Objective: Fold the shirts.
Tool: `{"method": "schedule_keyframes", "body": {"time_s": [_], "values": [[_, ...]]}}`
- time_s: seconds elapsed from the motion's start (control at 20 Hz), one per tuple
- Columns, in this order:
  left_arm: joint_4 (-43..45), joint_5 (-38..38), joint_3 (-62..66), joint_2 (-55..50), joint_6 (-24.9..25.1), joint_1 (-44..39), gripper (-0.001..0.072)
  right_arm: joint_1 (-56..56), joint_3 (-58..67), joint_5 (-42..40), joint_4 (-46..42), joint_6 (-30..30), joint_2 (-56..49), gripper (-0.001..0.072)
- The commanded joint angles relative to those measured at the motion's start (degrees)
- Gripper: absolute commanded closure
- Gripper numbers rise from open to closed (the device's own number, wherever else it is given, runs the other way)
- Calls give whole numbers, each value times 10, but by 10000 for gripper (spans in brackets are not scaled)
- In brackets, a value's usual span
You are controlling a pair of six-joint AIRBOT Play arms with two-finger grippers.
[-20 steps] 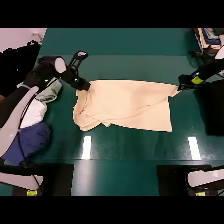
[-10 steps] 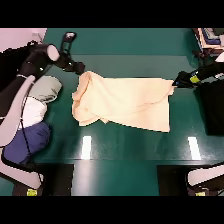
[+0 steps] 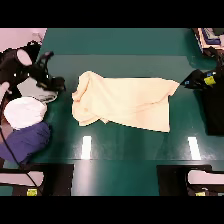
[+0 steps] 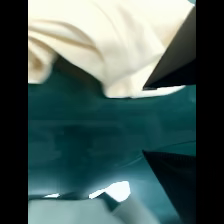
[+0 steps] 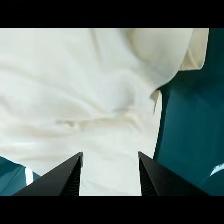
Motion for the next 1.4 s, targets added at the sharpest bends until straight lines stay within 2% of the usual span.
{"method": "schedule_keyframes", "body": {"time_s": [0.0, 0.15, 0.35, 0.55, 0.6, 0.65, 0.7, 0.95, 1.0, 1.2, 1.35], "values": [[-30, 25, -143, 35, 41, 10, 251, -16, -78, -15, 5, -9, 75, 302], [-93, 109, -207, 34, 66, 10, 251, -19, -123, -20, 5, -9, 115, 302], [-176, 217, -216, 34, 81, 10, 251, -19, -154, -21, 10, -9, 144, 302], [-217, 218, -216, 22, 96, 6, 253, -19, -163, -19, 10, -9, 157, 302], [-218, 207, -216, 18, 101, 2, 309, -19, -160, -20, 10, -8, 157, 302], [-220, 197, -216, 15, 107, -3, 431, -19, -157, -20, 10, -8, 157, 302], [-221, 192, -216, 14, 111, -8, 458, -19, -155, -21, 10, -8, 157, 302], [-226, 182, -216, 14, 111, -12, 466, -19, -156, -20, 9, -8, 157, 302], [-226, 182, -216, 14, 111, -11, 663, -19, -156, -20, 8, -8, 157, 302], [-211, 168, -187, 29, 110, -11, 680, -19, -156, -18, -5, -8, 157, 302], [-157, 141, -152, 90, 93, -11, 680, -19, -176, -1, -70, -1, 162, 302]]}}
